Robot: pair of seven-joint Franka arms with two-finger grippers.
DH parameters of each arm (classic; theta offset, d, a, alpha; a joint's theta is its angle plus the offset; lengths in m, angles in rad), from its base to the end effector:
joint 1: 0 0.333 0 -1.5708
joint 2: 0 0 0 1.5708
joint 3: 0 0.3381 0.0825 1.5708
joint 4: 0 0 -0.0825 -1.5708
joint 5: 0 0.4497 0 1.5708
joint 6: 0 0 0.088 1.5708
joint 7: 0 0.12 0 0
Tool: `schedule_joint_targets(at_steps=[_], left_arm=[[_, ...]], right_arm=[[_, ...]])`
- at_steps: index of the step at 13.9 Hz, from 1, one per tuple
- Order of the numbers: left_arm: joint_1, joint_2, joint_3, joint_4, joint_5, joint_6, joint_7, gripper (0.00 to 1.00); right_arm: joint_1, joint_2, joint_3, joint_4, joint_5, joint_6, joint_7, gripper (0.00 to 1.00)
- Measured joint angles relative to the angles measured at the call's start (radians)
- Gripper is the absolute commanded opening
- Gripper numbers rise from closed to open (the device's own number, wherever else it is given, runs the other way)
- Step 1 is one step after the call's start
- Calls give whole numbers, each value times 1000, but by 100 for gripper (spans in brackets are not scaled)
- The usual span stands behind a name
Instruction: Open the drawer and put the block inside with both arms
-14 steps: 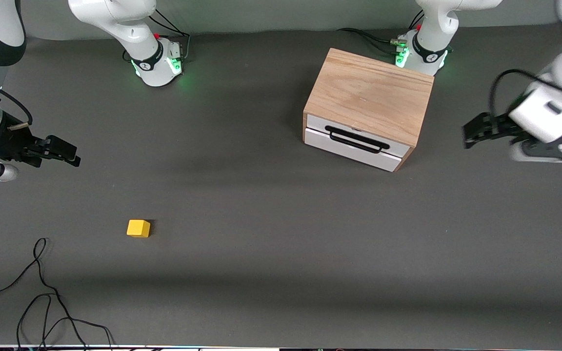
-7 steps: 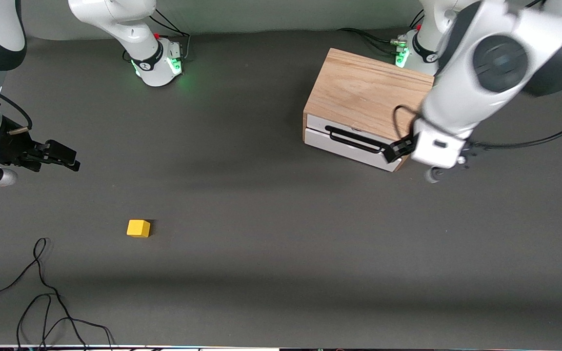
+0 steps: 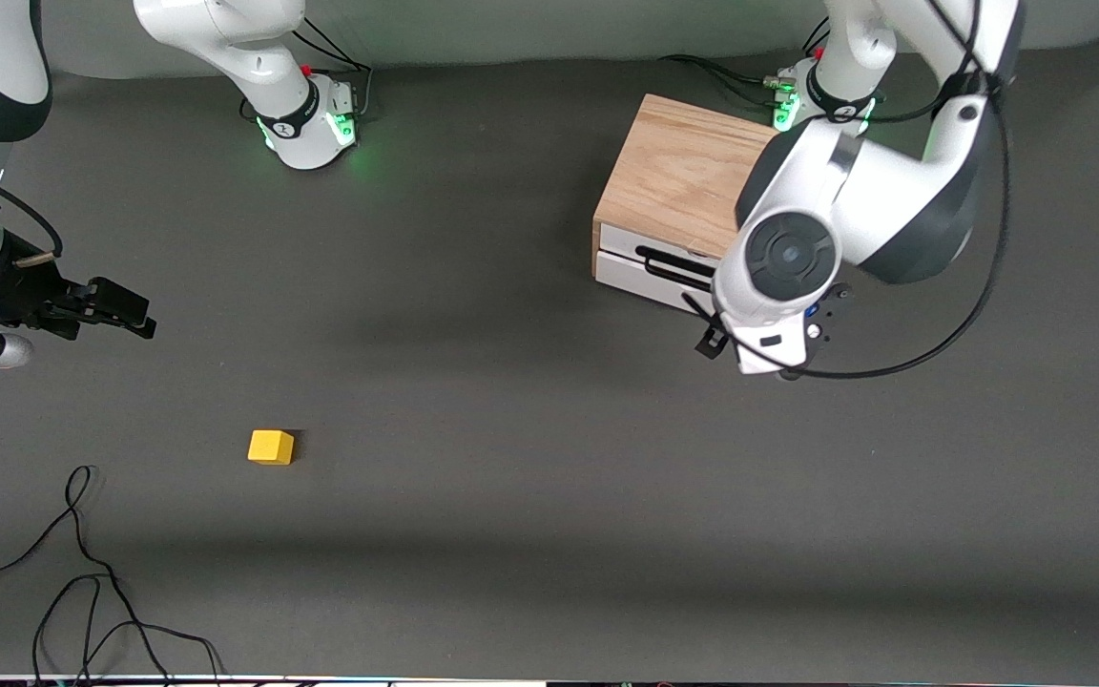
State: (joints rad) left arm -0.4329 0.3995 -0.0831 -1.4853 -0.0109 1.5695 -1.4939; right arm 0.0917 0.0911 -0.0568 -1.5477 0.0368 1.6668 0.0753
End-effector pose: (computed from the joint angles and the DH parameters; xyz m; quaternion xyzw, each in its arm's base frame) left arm 0.6179 -0.3438 0.4115 -0.8710 -0.4652 0.1022 0.1202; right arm 0.6579 0.0286 0.5966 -0.9995 0.0215 -0.0132 0.0165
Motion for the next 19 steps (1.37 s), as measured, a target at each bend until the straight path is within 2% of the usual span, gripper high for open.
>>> schedule_joint_targets(at_steps=[7,15,19], left_arm=[[-21,59,0,-74,-1,3,-62,99],[-22,153,0,-91,-39,53,-63,99],[-25,162,-1,-126,-45,80,-63,99]], right_arm=[[0,1,0,4,0,0,0,100],[1,3,2,4,0,0,0,100],[1,3,2,4,0,0,0,100]])
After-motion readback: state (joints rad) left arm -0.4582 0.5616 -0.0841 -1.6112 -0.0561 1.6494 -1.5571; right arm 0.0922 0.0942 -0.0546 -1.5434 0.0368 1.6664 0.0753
